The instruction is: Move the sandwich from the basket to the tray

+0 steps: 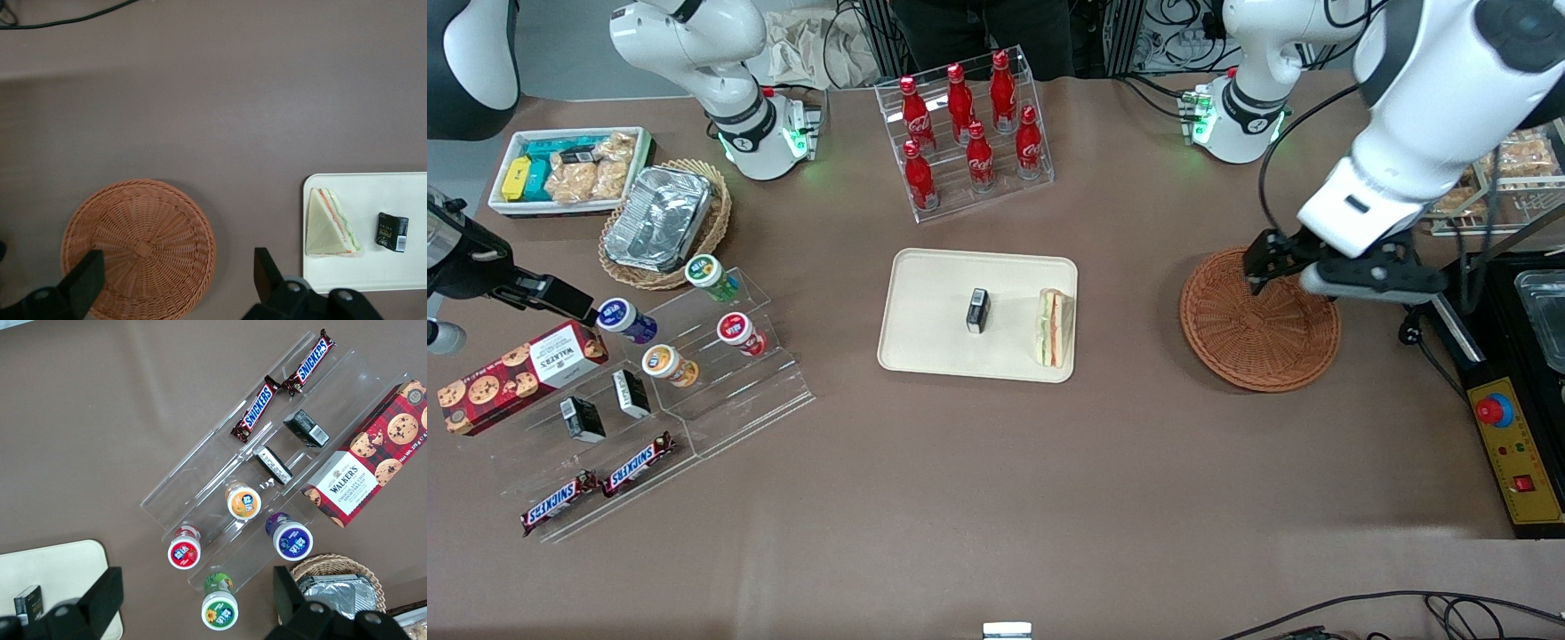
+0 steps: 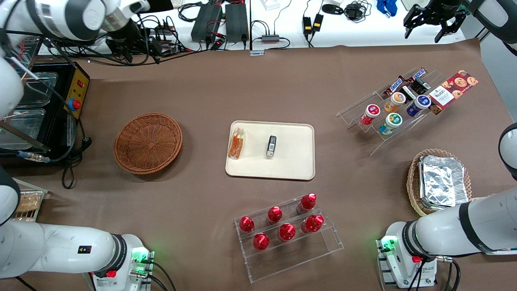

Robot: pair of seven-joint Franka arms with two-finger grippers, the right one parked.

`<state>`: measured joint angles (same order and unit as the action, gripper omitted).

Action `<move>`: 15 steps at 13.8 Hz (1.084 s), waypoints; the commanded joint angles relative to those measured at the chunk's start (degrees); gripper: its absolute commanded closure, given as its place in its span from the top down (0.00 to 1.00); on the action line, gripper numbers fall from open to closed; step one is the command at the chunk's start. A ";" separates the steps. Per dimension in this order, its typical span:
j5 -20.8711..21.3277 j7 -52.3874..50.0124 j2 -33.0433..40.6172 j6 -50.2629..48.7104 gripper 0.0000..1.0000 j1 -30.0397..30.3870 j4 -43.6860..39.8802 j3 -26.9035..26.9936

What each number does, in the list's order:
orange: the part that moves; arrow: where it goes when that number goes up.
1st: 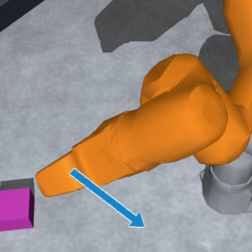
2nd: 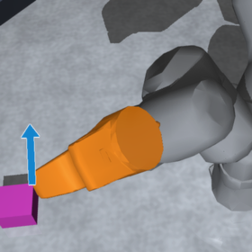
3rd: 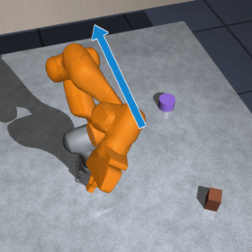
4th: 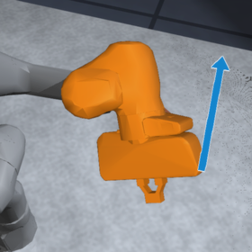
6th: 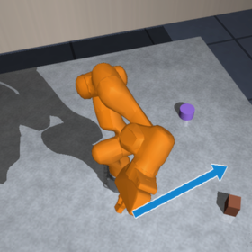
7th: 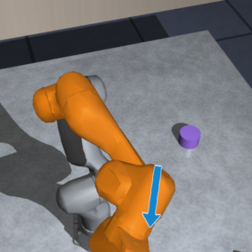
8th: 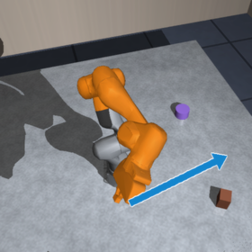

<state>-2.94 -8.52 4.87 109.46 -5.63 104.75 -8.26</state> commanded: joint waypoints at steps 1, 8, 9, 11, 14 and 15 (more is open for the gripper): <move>-0.40 2.54 2.51 -1.97 0.99 0.00 0.19 2.28; -0.49 4.30 0.15 -7.23 0.99 0.35 -3.22 4.30; -0.23 6.57 -0.64 -8.90 0.99 0.35 -4.54 4.31; -0.14 10.18 -0.57 -10.93 0.99 0.35 -4.82 4.39; -0.05 9.67 0.31 -12.86 0.99 0.35 -4.29 4.39; 0.04 9.66 1.45 -14.79 0.99 0.35 -4.21 4.39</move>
<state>-2.94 -0.06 5.44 98.37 -5.57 101.94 -3.79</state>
